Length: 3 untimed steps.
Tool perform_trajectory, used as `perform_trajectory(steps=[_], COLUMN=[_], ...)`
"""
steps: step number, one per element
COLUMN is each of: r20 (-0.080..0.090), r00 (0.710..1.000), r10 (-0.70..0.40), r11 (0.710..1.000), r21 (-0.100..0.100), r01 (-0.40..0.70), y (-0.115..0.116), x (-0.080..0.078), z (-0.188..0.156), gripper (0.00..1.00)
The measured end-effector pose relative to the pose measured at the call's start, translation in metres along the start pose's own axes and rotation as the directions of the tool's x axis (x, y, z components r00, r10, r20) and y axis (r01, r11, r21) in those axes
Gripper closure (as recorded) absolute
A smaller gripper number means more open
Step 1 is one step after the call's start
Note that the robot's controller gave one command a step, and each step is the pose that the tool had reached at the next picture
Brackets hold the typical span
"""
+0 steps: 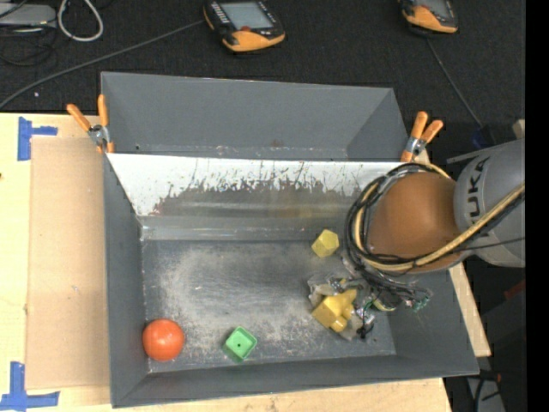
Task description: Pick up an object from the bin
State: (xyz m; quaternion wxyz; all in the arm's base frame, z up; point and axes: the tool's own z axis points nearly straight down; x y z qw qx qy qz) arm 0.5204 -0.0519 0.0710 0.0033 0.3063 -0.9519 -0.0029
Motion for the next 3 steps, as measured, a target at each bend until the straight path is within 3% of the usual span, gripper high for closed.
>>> perform_trajectory(steps=[1,3], r20=[-0.008,-0.003], r00=[1.000,1.000], r10=[0.001,0.002], r11=[1.000,1.000], r21=[-0.009,-0.006], r01=[-0.001,-0.002], y=[0.003,0.003], x=[0.002,0.001], z=[-0.028,-0.114], gripper=[1.00,1.00])
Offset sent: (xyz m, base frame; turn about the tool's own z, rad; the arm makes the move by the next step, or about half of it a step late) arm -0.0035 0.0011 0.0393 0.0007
